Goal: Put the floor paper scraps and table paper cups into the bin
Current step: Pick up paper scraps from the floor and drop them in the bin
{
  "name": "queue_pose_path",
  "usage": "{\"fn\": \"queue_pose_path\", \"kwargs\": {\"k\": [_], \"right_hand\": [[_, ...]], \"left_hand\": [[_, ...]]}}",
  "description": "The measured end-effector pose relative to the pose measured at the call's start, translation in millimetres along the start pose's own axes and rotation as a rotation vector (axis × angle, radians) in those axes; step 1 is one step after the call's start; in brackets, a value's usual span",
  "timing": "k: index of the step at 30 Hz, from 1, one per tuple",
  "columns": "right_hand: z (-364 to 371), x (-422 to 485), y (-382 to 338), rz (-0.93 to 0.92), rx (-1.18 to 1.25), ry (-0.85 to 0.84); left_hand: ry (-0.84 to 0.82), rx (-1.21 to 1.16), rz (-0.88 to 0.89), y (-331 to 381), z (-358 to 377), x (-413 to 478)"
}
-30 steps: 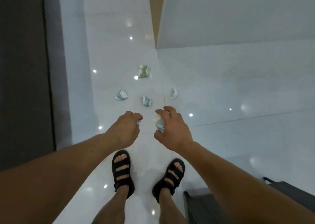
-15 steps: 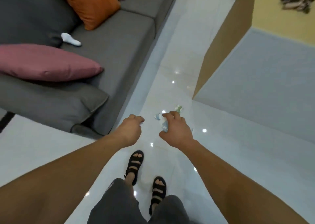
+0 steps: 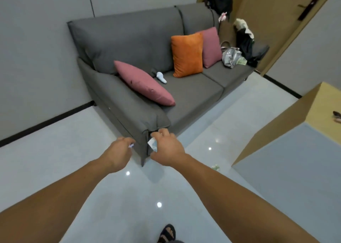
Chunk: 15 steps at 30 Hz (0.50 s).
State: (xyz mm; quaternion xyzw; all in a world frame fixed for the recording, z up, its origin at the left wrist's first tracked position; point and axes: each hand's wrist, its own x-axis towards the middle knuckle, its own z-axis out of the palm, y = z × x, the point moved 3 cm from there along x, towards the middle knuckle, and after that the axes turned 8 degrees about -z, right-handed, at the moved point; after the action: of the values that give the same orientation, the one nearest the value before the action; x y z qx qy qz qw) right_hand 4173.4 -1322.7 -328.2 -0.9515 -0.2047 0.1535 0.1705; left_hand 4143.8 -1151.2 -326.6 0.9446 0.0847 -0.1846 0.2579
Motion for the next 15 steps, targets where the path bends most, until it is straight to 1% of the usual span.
{"fn": "queue_pose_path", "kwargs": {"k": [4, 8, 11, 15], "right_hand": [[16.9, 24.3, -118.3, -0.147, -0.043, -0.026], [52.0, 37.6, -239.8, -0.276, -0.081, -0.092], [73.6, 45.3, -322.9, -0.371, -0.100, -0.082], [104.0, 53.5, -415.8, -0.482, -0.129, -0.130]], "left_hand": [[0.109, -0.093, -0.125, -107.1, -62.8, -43.2], [0.205, -0.102, -0.222, -221.5, -112.7, -99.7], [0.257, -0.126, -0.310, -293.4, -142.5, -139.7], [0.323, -0.172, -0.421, -375.1, -177.7, -182.6]]}}
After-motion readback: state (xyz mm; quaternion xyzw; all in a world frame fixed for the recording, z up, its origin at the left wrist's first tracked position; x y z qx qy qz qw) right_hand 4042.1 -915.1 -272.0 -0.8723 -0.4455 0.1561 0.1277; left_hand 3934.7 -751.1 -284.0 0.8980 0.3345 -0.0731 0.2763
